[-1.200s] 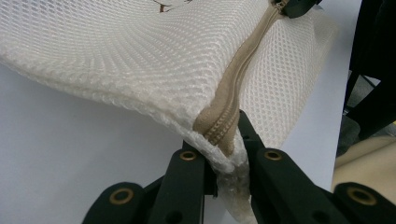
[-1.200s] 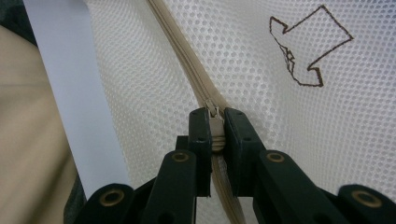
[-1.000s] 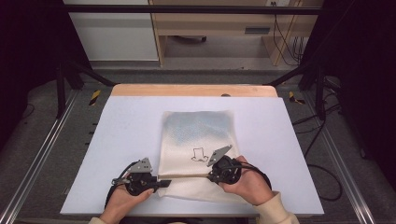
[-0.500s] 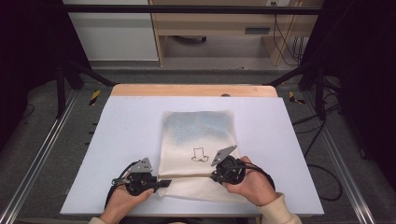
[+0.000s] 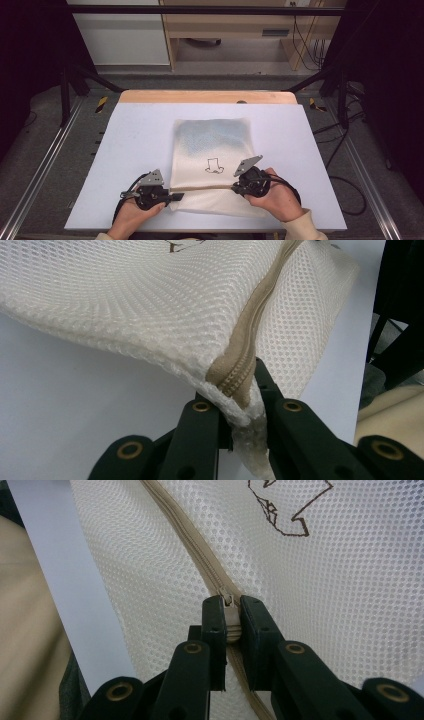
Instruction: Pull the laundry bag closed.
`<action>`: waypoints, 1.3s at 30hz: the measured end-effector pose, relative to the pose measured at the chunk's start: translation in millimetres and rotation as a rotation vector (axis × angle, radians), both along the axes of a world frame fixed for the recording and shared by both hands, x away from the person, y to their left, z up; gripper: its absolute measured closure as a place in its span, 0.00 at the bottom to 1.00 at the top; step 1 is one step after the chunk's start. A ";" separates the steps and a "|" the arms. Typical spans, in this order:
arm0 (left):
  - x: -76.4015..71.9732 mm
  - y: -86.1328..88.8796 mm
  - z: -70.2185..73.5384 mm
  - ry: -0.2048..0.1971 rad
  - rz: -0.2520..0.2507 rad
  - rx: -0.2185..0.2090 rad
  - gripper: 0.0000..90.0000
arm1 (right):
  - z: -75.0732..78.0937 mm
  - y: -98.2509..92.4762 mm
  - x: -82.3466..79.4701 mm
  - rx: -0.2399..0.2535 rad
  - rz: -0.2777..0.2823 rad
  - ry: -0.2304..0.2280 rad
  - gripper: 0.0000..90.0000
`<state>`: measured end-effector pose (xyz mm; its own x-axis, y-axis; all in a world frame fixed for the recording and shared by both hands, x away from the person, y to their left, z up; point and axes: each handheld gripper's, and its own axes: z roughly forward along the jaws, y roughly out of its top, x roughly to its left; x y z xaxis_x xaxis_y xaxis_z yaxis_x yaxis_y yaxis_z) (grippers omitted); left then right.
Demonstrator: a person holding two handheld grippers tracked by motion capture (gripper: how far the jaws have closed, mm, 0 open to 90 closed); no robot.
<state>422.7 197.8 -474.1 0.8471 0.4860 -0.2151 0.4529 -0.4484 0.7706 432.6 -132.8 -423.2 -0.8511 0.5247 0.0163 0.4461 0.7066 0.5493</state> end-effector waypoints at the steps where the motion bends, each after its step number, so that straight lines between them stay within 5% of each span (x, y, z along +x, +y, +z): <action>1: -0.2 -0.5 -0.2 0.000 -0.001 0.001 0.94 | -0.1 -0.8 -0.2 0.001 -0.004 -0.001 0.91; 39: 0.1 -5.0 -1.7 -0.006 -0.004 0.017 0.94 | -5.6 -34.6 -8.7 0.026 -0.077 0.007 0.91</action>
<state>422.8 192.8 -475.8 0.8504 0.4858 -0.2020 0.4464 -0.4630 0.7658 423.9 -167.4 -428.8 -0.8082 0.5878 0.0368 0.5025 0.6556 0.5637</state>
